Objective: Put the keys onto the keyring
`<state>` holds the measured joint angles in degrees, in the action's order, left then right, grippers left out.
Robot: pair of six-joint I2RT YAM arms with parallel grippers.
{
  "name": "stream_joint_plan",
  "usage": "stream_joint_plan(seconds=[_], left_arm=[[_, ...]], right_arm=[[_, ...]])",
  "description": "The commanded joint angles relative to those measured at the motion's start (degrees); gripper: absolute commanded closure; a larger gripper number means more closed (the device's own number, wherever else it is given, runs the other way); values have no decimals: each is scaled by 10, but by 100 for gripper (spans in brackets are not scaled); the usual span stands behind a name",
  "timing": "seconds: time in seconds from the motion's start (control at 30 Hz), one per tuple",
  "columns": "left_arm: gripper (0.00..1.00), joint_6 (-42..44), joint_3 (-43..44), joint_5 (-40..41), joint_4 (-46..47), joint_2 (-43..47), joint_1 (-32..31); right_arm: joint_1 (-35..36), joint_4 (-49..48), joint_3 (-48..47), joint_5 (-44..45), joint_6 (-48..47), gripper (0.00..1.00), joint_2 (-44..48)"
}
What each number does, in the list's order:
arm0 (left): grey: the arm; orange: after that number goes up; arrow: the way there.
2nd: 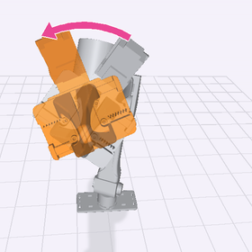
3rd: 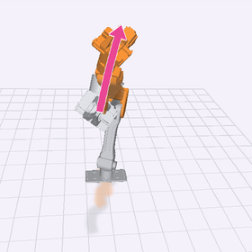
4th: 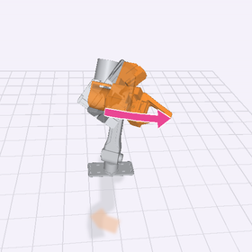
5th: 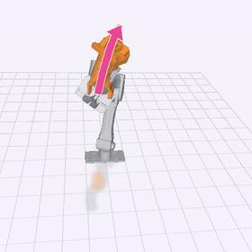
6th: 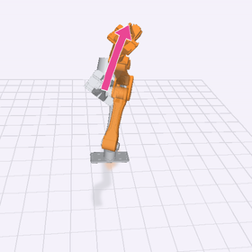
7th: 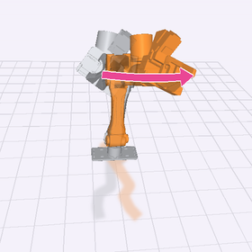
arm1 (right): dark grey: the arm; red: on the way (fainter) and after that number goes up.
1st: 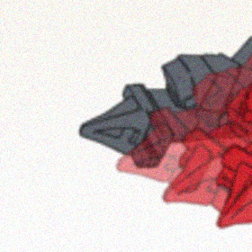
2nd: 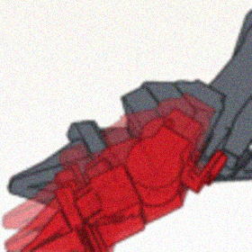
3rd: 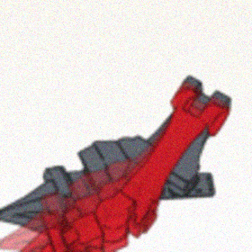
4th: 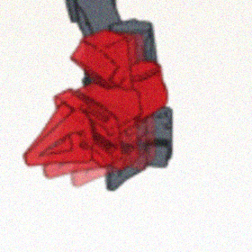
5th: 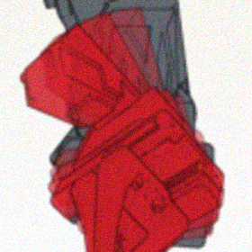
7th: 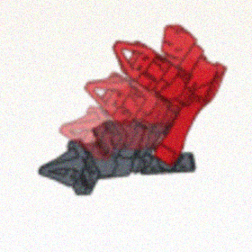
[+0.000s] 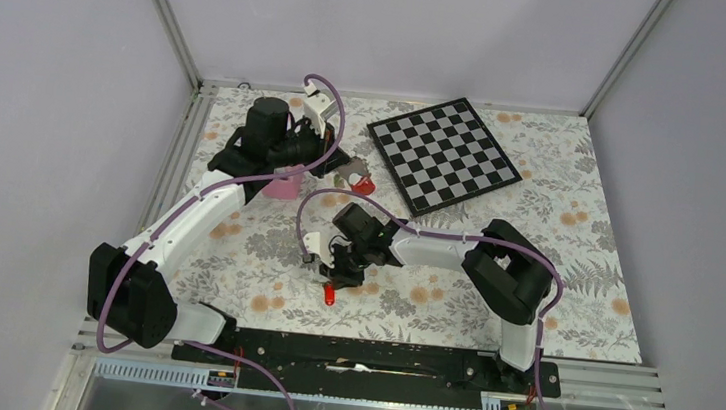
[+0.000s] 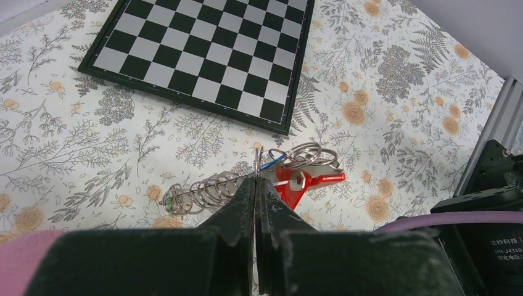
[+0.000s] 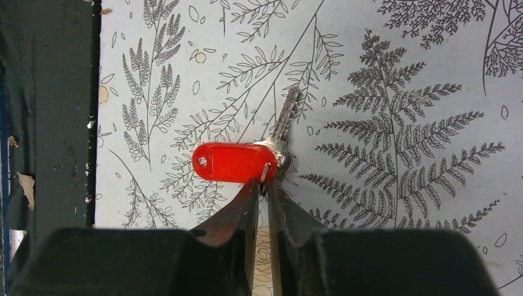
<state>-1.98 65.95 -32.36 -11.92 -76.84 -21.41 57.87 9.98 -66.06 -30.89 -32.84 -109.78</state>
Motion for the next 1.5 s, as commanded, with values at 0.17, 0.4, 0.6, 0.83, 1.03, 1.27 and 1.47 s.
stream_joint_plan(seconds=[0.17,0.4,0.6,0.83,1.03,1.27,1.47], left_arm=[[100,0,0,-16,47,26,3],[100,0,0,-17,47,25,3],[100,1,1,-15,46,23,3],[100,15,4,-15,38,23,3],[100,47,13,-43,27,17,3],[100,106,25,-97,20,6,2],[100,206,28,-163,3,4,-4]], right_arm=[[5,3,-21,-5,2,87,-8],[5,3,-21,-4,0,93,-1],[5,4,-21,-3,0,100,8],[4,33,-19,5,-17,100,47],[-10,71,-5,3,-38,100,131],[-44,133,30,-28,-73,100,241],[-96,189,60,-61,-87,100,324]])
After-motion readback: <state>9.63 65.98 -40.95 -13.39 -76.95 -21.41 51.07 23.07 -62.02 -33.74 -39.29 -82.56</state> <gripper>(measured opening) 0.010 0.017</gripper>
